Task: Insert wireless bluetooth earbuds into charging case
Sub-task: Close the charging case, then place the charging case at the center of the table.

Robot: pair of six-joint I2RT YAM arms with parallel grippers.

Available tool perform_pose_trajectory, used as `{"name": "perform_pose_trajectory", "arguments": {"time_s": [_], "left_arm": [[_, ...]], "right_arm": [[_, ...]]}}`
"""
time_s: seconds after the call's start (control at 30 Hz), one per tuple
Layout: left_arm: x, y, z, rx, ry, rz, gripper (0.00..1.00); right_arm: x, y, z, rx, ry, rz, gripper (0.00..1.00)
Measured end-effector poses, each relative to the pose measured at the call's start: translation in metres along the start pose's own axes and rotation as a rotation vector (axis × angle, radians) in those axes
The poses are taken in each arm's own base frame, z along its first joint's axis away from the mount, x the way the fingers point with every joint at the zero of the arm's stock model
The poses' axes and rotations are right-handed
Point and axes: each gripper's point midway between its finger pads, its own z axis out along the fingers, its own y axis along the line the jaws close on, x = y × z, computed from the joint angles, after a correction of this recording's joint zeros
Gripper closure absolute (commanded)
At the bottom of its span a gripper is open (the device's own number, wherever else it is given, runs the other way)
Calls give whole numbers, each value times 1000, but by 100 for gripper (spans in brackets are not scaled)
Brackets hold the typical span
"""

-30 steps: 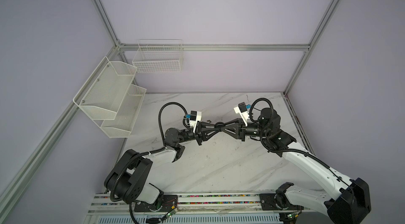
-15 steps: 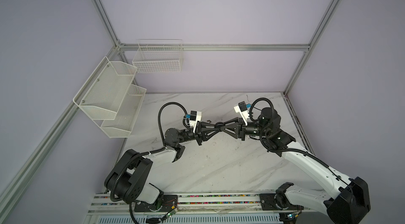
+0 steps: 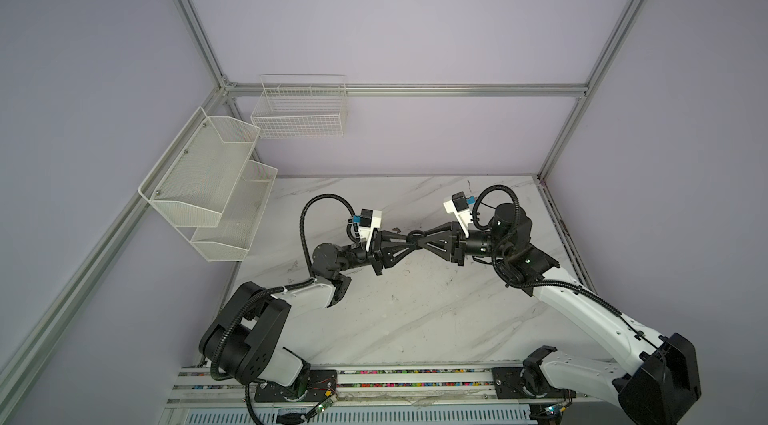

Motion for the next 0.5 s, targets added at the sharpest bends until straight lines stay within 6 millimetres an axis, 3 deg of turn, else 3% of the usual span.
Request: {"name": "perform_pose_trajectory", "arguments": {"time_s": [0.13,0.2,0.33,0.5], "left_arm": [[11,7,-13,-82,-18,2,34],[22,10,-27,-152,-27,-2,29],[47,26,-56,-326,-44,-14,27],[64,54,-72,-486,-34,-23,26]], "right_arm": [[3,-9,-2,37,-5,25,81],[12,-26,-10,82,-6,61,81],[49,-84,-28,234,11,204,81],[115,-150,-22,365,117,404,83]]}}
